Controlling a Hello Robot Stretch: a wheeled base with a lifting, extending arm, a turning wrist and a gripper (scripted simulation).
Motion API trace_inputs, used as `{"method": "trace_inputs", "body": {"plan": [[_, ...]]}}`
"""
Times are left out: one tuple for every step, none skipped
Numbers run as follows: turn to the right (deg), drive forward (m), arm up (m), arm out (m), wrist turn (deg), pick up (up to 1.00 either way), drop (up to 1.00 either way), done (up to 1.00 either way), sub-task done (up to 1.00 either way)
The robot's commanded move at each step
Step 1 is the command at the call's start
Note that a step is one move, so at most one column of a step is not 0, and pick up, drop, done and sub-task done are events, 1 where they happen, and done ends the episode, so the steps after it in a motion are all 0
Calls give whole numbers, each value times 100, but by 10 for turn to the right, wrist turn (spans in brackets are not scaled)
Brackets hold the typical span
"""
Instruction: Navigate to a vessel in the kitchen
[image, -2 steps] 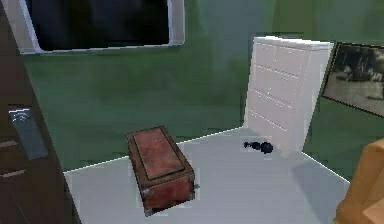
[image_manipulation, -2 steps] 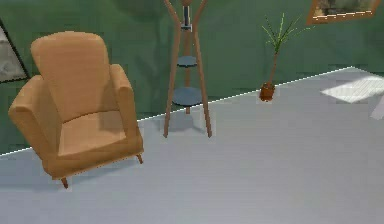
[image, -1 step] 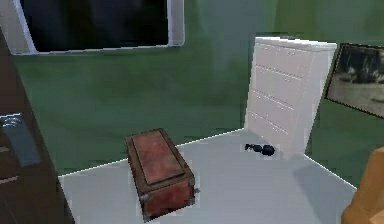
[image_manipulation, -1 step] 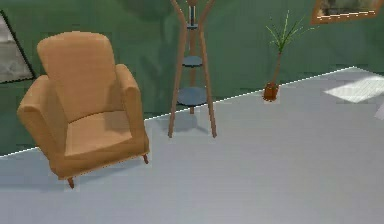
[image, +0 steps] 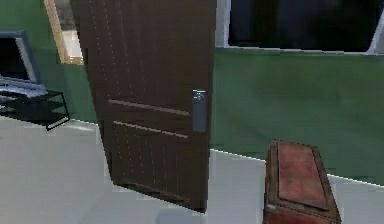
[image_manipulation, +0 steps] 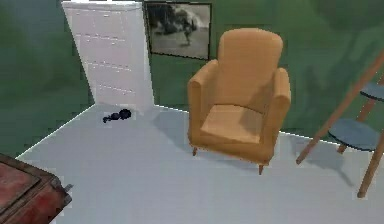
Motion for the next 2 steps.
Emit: {"method": "trace_inputs", "body": {"plan": [[-450,0,0,0,0,0,0,0,0],[-240,0,0,0,0,0,0,0,0]]}}
